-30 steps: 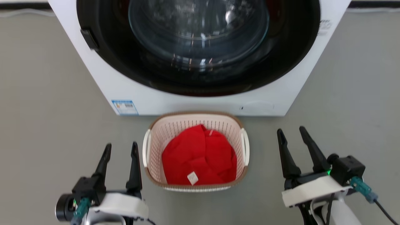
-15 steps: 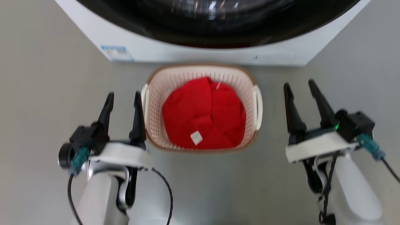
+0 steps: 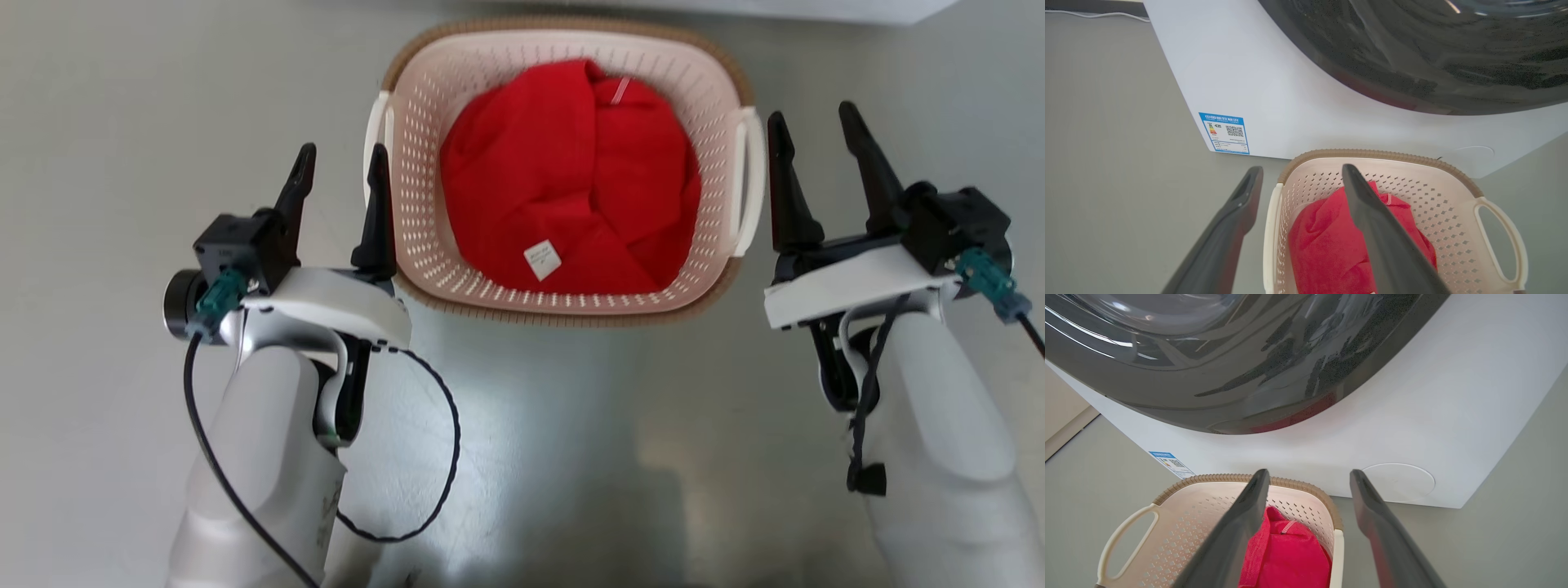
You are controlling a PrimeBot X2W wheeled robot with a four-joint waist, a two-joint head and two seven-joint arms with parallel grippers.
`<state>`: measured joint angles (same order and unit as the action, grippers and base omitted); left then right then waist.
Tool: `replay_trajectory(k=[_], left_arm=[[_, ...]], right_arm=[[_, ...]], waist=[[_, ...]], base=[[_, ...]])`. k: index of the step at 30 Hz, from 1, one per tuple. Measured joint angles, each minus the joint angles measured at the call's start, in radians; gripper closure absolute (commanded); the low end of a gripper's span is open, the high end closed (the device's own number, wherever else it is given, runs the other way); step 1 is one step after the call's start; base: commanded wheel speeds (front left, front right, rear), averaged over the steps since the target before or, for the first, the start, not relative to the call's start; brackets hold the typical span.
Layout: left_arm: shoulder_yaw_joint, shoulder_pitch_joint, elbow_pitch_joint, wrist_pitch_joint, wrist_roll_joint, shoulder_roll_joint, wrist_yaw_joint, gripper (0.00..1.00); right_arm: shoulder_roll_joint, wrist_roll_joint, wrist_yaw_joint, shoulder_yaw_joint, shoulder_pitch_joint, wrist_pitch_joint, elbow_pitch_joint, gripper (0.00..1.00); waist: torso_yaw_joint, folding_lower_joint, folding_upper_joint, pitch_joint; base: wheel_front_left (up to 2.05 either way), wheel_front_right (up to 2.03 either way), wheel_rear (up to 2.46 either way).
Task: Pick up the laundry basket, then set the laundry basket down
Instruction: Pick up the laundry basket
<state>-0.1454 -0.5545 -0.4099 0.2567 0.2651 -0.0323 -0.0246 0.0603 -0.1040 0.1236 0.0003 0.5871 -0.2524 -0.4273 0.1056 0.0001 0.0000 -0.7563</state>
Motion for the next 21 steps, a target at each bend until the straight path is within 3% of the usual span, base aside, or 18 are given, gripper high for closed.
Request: replay_trajectory(k=[21], left_arm=[[-0.033,-0.197,-0.316,0.000,0.053,0.006,0.059,0.00]], right_arm=[[0.010,0.085,0.000,-0.065,0.119,0.000,-0.202,0.00]], waist=[[0.040,0.0000,0.0000,-0.154]], base=[[0.00,0.00,0.00]])
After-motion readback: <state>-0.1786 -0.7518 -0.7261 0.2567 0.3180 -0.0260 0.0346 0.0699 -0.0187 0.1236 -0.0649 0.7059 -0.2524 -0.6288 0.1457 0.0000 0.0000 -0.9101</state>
